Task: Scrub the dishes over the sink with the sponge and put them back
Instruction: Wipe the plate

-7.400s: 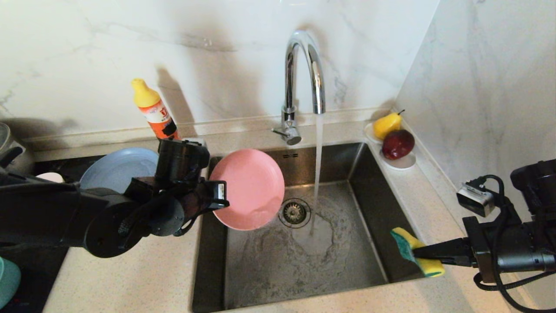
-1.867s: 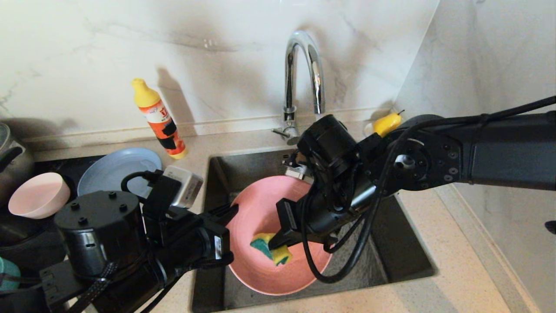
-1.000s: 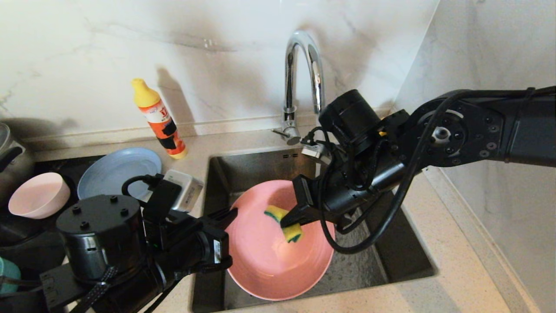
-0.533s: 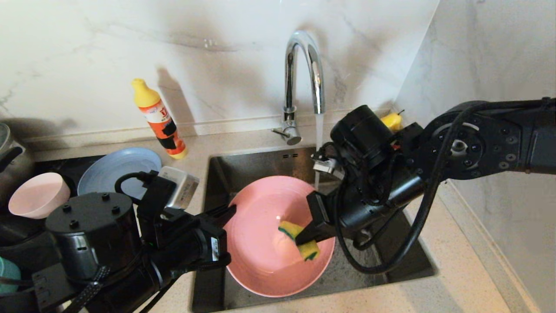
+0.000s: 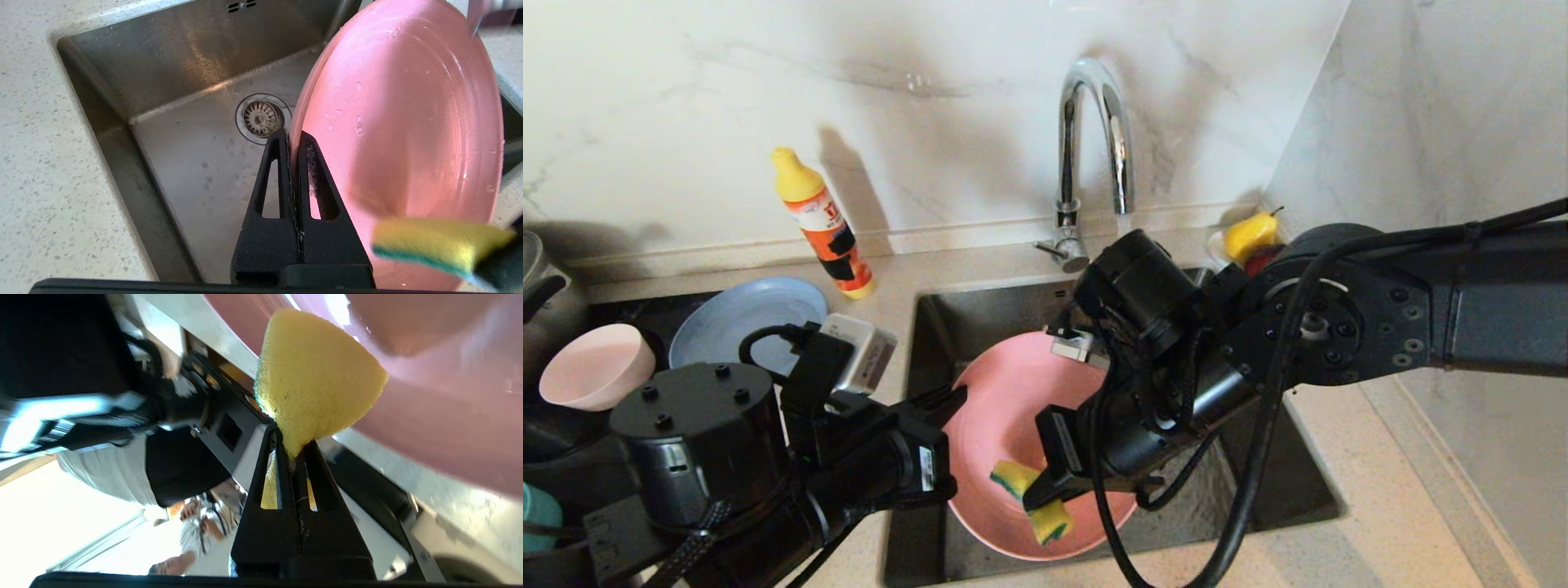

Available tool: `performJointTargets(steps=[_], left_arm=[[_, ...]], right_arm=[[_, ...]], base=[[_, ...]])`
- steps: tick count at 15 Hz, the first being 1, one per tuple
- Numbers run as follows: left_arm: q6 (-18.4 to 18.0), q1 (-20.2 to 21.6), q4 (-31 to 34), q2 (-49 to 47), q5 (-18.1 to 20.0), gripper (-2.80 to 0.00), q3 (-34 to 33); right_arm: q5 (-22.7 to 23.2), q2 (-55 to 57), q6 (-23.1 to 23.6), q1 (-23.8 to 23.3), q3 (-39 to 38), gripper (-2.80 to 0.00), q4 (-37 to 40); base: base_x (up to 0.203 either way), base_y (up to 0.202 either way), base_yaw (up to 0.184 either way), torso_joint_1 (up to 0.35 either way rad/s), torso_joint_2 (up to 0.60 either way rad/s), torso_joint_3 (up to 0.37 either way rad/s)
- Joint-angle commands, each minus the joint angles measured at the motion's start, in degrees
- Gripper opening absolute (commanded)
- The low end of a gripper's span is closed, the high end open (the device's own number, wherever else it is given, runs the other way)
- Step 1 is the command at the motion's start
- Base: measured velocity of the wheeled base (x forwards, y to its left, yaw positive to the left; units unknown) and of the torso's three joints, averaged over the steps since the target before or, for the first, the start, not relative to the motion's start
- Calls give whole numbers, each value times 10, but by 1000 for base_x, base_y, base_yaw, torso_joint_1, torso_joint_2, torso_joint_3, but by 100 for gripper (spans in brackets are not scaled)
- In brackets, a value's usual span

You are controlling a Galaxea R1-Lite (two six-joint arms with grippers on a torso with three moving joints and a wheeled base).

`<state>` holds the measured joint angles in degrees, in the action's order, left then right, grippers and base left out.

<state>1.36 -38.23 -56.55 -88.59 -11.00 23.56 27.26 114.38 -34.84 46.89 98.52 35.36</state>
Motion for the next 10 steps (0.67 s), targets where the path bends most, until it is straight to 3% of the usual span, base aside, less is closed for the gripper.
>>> performJointTargets(steps=[1,6,10], left_arm=[[1,0,-3,-3,-1,-280,-1],[7,0,-4,1,-1,-280,-9],[8,5,-4,6,-2,-280,-4]], right_arm=[[2,9,-5,3,34,-280,3],[3,-17,-7,-49,56,-280,6],[5,-90,-5,-87,5,-280,20]], base=[[0,0,0,0,0,0],[0,0,0,0,0,0],[0,0,0,0,0,0]])
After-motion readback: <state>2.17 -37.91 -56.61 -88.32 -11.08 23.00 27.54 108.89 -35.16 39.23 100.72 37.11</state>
